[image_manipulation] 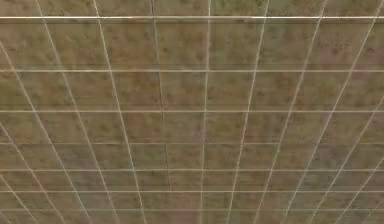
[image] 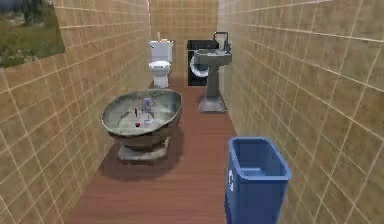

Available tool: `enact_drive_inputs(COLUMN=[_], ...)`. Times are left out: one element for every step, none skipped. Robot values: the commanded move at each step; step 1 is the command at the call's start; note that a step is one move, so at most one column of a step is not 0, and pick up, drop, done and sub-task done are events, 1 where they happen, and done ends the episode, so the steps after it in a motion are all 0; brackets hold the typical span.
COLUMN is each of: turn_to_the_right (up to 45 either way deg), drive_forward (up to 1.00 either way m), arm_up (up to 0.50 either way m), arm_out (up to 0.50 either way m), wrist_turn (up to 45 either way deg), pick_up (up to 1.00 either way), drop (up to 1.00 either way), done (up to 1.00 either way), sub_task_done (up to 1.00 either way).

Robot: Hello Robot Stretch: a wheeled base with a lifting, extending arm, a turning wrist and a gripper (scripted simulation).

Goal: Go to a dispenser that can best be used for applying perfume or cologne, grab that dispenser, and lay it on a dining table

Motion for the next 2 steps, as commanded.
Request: enact_drive_inputs(turn_to_the_right=[-45.0,-45.0], drive_forward=[0.0,0.0], arm_up=[0.0,0.0], arm_out=[0.0,0.0], wrist_turn=[0.0,0.0], pick_up=[0.0,0.0], drop=[0.0,0.0], done=[0.0,0.0], sub_task_done=[0.0,0.0])
